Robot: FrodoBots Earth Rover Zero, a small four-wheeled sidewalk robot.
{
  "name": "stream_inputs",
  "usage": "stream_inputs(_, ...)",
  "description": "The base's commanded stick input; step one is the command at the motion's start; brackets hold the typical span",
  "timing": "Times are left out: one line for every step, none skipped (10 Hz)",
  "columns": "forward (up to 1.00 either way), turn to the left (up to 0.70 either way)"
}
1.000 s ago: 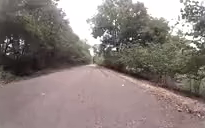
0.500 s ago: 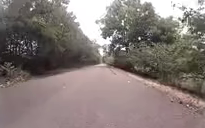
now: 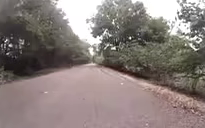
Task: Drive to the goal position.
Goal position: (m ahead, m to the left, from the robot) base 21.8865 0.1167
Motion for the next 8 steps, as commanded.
stream_inputs(0.70,0.00)
stream_inputs(0.70,0.00)
stream_inputs(0.70,0.00)
stream_inputs(0.70,0.00)
stream_inputs(0.70,0.00)
stream_inputs(0.70,0.00)
stream_inputs(0.70,0.00)
stream_inputs(0.70,0.00)
